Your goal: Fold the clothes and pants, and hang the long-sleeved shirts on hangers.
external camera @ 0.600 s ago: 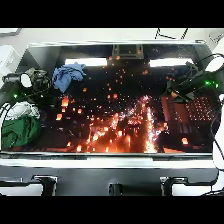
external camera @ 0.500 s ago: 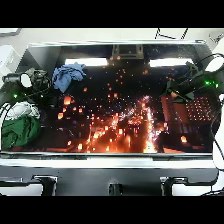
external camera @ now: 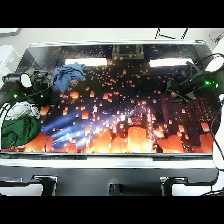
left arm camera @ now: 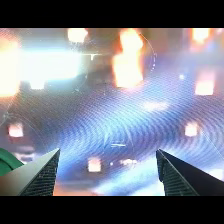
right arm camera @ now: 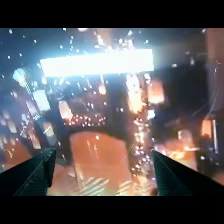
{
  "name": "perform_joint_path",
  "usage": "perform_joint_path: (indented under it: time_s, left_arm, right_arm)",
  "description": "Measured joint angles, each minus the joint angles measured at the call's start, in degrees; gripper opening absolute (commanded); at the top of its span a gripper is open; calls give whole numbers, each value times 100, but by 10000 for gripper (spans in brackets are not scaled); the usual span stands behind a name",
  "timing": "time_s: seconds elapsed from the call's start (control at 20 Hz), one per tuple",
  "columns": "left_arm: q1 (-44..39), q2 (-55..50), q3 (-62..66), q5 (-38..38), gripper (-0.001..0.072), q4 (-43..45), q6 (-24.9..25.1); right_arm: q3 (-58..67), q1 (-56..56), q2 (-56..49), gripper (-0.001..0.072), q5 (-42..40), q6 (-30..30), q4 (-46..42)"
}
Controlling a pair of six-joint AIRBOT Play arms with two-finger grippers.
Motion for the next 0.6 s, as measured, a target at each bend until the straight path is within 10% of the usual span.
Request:
perform_joint_path:
  time_s: [0.6]
  left_arm:
    - [-37,-188,0,144,712,-46,-44]
  right_arm:
    - [0,0,0,673,-776,2,4]
